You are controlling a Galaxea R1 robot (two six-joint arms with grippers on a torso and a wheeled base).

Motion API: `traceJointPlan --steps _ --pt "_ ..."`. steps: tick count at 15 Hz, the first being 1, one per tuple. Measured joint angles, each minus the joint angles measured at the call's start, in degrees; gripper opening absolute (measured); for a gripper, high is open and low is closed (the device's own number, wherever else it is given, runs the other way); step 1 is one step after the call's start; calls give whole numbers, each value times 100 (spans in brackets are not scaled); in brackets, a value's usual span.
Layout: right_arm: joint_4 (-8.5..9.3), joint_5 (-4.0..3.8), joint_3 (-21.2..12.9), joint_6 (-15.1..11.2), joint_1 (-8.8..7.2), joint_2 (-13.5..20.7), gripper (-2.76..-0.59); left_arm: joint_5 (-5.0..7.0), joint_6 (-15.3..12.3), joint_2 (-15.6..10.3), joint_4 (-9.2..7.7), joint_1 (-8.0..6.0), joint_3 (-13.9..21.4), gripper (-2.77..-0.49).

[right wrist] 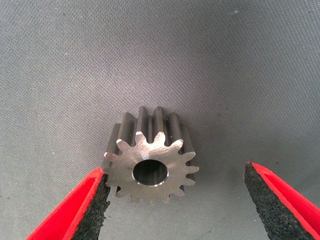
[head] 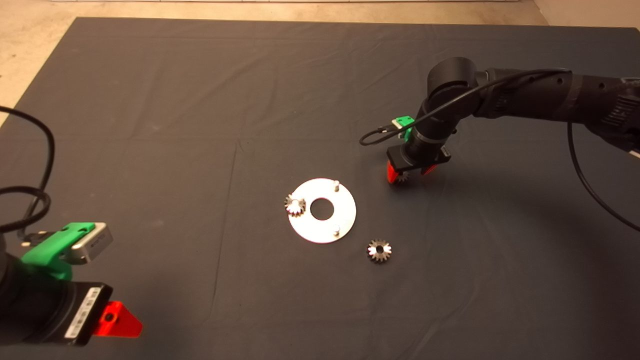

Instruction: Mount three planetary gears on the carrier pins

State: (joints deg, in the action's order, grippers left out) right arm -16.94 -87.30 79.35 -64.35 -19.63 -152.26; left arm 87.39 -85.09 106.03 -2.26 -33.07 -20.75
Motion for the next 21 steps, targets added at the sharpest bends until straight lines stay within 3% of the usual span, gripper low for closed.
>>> traceJointPlan --steps 2,6,15,17,21 --pt "0 6 2 0 0 -11 -153 0 0 -2 0 0 0 -75" --pt "0 4 17 0 0 -13 -153 0 0 -15 0 0 0 -75" --pt "0 -7 441 20 -1 -204 -153 0 0 -13 0 0 2 -75" --pt "0 4 456 24 0 -212 -166 0 0 -13 0 0 2 -75" --pt "0 4 478 44 0 -221 -166 0 0 -13 0 0 2 -75"
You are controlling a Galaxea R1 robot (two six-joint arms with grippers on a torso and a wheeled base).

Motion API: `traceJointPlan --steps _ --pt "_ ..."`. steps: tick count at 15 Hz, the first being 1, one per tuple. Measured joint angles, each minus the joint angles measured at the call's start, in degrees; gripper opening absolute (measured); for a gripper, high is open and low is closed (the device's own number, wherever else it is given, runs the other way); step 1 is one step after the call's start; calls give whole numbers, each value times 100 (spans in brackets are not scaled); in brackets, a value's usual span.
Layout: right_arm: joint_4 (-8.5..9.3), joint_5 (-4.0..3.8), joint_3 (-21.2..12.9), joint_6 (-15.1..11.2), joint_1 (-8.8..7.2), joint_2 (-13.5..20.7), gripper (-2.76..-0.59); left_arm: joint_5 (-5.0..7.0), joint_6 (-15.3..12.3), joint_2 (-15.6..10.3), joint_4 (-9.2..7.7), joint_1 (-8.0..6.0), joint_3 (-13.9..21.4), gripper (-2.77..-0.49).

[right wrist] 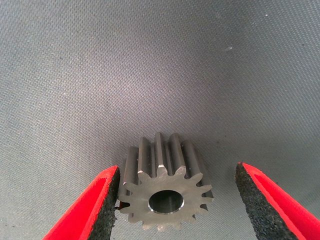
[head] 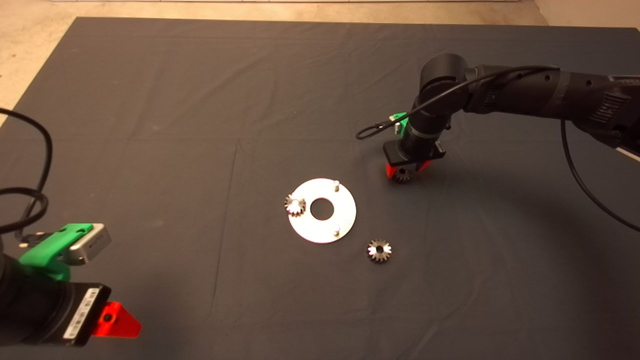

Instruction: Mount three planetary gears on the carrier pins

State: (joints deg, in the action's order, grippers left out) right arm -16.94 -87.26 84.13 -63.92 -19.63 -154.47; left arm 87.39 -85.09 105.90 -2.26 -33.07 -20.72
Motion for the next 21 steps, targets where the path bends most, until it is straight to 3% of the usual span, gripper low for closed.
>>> traceJointPlan --steps 7,9,15,21 --pt "2 0 5 -2 0 0 -167 0 0 0 0 0 0 -75" --pt "2 2 5 -5 -1 -2 -182 0 0 0 0 0 0 -75" --pt "9 -2 5 -26 0 -16 -182 0 0 0 0 0 0 -75" --pt "133 -11 5 -171 -2 -17 -182 0 0 0 0 0 0 -75"
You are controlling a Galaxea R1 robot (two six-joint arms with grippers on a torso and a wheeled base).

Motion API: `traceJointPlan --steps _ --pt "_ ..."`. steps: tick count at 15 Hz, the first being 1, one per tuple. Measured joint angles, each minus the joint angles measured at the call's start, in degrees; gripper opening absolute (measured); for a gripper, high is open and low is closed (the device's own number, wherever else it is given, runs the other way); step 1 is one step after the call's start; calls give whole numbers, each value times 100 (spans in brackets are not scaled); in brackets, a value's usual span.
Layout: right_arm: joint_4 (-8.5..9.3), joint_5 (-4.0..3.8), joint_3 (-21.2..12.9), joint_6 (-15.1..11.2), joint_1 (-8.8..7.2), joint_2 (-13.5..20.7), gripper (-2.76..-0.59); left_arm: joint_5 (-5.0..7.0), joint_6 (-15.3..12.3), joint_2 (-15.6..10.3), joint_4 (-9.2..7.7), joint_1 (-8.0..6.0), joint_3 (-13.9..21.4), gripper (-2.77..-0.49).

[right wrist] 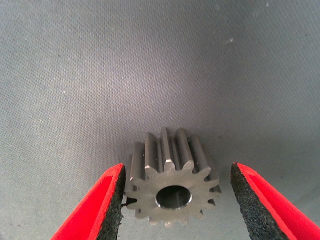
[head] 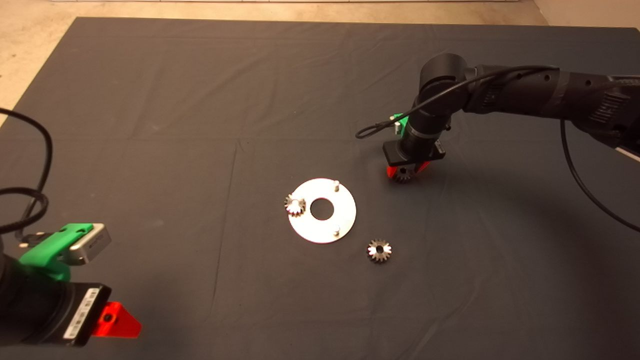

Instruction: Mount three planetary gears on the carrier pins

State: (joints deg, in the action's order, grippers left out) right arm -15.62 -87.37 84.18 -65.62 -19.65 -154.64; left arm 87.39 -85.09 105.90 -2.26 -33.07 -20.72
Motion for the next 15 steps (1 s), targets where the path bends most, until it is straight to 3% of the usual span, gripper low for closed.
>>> traceJointPlan --steps 2,5,7,15 --pt "63 -2 0 -47 2 0 -200 0 0 0 0 0 0 -75" --pt "193 -4 0 -74 2 -2 -200 0 0 0 0 0 0 -75" --pt "226 -5 0 -89 2 0 -213 0 0 0 0 0 0 -75" --pt "276 -6 -2 -90 2 0 -213 0 0 0 0 0 0 -75"
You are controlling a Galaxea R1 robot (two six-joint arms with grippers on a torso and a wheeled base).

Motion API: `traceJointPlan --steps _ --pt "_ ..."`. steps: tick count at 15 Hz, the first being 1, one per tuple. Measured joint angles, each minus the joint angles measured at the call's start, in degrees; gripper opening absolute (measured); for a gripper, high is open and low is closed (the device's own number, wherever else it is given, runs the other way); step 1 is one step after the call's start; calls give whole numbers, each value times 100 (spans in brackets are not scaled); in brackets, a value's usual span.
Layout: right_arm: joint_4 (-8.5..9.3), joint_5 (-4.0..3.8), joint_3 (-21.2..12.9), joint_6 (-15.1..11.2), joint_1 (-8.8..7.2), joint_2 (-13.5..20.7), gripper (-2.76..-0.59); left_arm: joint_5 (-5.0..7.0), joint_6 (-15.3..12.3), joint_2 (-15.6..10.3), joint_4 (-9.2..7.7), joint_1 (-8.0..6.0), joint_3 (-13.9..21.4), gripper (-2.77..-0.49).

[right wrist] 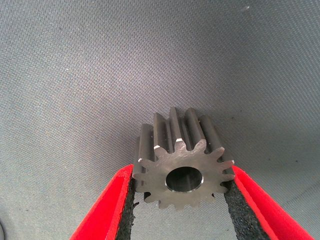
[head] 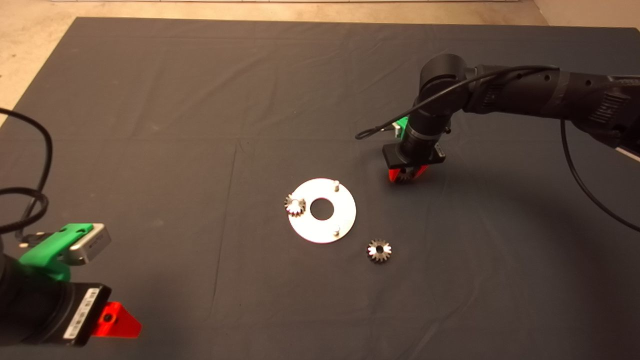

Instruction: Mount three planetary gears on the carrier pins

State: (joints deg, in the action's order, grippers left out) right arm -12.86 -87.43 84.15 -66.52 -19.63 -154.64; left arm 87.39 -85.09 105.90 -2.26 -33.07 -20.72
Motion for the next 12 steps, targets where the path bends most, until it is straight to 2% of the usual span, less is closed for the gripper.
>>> traceJointPlan --steps 4,7,12 --pt "2 0 2 71 0 0 -213 0 0 1 0 0 0 -75" --pt "5 -5 20 359 0 0 -213 0 0 2 0 0 0 -75" --pt "5 4 85 674 0 0 -213 0 0 0 0 0 0 -75"
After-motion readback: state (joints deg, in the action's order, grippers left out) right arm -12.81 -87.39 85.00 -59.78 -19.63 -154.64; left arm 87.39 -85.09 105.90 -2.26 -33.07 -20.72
